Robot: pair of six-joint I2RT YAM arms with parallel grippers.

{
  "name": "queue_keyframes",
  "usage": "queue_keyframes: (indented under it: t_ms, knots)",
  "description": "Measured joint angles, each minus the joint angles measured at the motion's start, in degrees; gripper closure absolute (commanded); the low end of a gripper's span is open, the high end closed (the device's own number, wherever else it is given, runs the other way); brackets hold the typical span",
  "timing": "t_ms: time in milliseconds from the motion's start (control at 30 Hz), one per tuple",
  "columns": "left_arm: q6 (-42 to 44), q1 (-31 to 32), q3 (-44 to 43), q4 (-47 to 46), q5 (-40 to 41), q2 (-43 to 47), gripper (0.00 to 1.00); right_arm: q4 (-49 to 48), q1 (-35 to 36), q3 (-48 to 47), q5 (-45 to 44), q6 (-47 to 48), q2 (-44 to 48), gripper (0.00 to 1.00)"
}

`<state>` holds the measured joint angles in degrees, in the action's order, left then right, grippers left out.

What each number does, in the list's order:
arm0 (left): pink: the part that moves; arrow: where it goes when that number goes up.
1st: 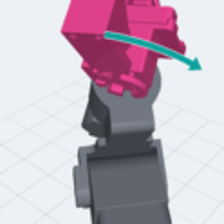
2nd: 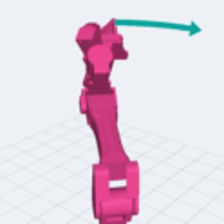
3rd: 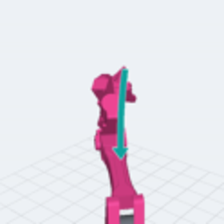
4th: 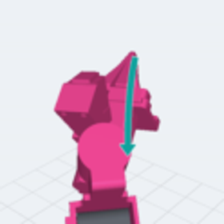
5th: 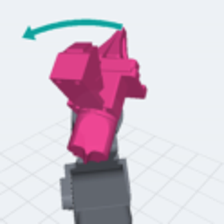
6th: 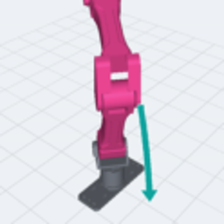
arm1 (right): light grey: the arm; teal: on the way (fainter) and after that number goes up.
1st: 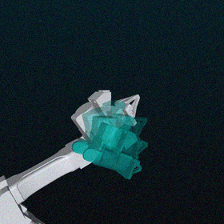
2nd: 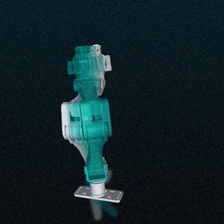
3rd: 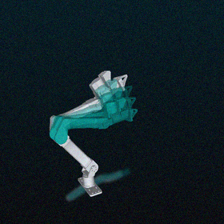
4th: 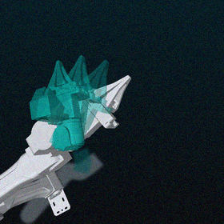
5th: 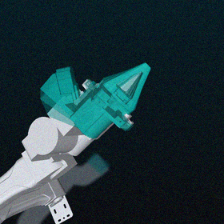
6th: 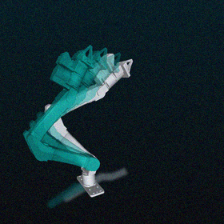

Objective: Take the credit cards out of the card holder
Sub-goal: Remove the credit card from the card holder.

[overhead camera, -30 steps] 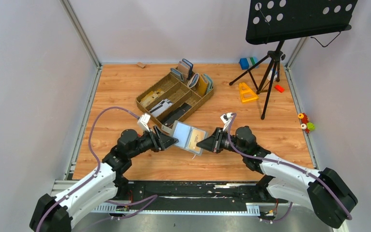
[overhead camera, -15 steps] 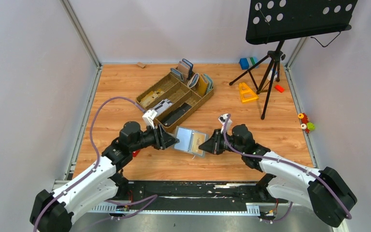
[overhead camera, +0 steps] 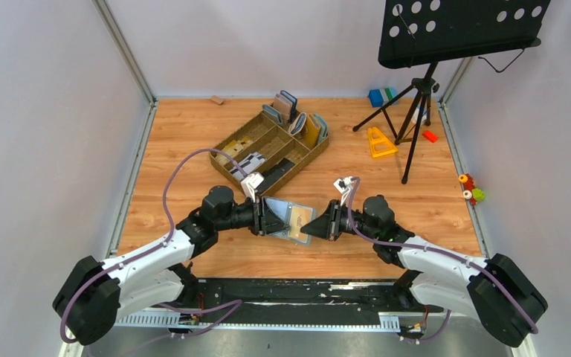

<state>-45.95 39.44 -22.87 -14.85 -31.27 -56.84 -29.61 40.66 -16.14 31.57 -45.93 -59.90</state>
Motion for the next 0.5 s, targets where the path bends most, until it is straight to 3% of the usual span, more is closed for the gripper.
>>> queue_keyframes:
  t_ms: [167,400,500]
  knots:
    - [-1.8,0.3,0.0,-2.3,-0.1,-0.2,0.62,-6.1,-0.3,2.2,2.5,-2.6,-0.4,1.0]
    - [-5.2,0.2,1.2,-9.6,-3.0,-2.3,0.75,-12.2,-0.4,2.3,5.9,-5.4,-3.2,1.0]
    - [-6.4,0.0,1.2,-11.6,-4.7,-4.1,0.88,-15.1,-0.6,2.3,7.1,-6.8,-5.5,1.0]
